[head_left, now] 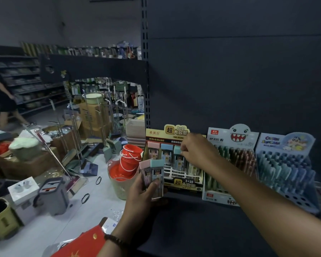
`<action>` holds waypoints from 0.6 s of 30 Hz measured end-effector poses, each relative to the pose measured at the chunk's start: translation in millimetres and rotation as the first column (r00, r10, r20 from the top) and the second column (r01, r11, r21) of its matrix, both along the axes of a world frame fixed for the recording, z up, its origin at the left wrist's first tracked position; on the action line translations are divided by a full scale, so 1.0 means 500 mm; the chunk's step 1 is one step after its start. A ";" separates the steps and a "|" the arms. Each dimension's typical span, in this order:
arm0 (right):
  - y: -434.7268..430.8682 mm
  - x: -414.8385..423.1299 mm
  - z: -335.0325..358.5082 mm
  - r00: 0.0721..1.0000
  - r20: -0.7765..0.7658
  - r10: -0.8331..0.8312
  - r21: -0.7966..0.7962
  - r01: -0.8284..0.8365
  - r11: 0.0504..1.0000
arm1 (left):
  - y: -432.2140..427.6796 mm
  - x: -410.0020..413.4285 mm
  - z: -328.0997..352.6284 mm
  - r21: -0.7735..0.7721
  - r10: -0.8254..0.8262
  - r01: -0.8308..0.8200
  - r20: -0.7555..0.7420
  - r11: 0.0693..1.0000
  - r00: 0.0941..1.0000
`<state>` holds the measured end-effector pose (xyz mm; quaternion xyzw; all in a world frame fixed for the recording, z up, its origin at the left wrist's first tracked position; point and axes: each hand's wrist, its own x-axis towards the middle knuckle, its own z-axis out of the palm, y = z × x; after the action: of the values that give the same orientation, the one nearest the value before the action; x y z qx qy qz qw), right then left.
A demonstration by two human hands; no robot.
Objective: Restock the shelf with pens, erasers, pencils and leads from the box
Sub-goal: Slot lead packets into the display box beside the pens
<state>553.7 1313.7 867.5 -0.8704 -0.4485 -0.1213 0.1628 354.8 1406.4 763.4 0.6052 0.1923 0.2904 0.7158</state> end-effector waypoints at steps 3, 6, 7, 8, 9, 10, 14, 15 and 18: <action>-0.015 -0.014 0.020 1.000 0.023 0.016 -0.021 -0.015 1.000 | -0.001 0.000 0.001 0.013 -0.018 0.017 0.005 1.000 1.000; -0.032 -0.054 0.036 0.970 -0.158 0.187 0.044 -0.182 0.982 | -0.005 -0.005 0.007 0.041 -0.050 0.050 0.008 0.998 0.999; -0.034 -0.069 0.037 0.944 -0.225 0.242 0.050 -0.237 0.970 | -0.006 -0.007 0.008 0.052 -0.064 0.064 0.004 0.997 0.998; -0.035 -0.083 0.034 0.922 -0.269 0.278 0.046 -0.276 0.960 | -0.006 -0.009 0.008 0.065 -0.079 0.079 -0.001 0.995 0.997; -0.035 -0.094 0.028 0.906 -0.299 0.301 0.045 -0.301 0.952 | -0.006 -0.011 0.009 0.073 -0.089 0.090 -0.006 0.993 0.996; -0.033 -0.101 0.023 0.892 -0.327 0.313 0.054 -0.313 0.948 | -0.006 -0.012 0.009 0.083 -0.096 0.096 -0.012 0.992 0.995; -0.030 -0.102 0.024 0.862 -0.408 0.302 0.099 -0.288 0.953 | -0.005 -0.008 0.009 0.150 -0.052 0.052 -0.006 0.987 0.999; -0.032 -0.099 0.030 0.862 -0.409 0.299 0.099 -0.284 0.954 | -0.007 -0.007 0.006 0.166 -0.021 0.020 0.004 0.986 1.000; -0.051 -0.078 0.061 0.892 -0.352 0.282 0.157 -0.241 0.958 | -0.010 -0.005 -0.009 0.167 0.066 -0.069 0.020 0.984 0.998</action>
<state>514.6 1288.3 898.0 -0.7990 -0.5154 0.0442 0.3065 352.4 1401.5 759.1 0.6542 0.1826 0.3338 0.6537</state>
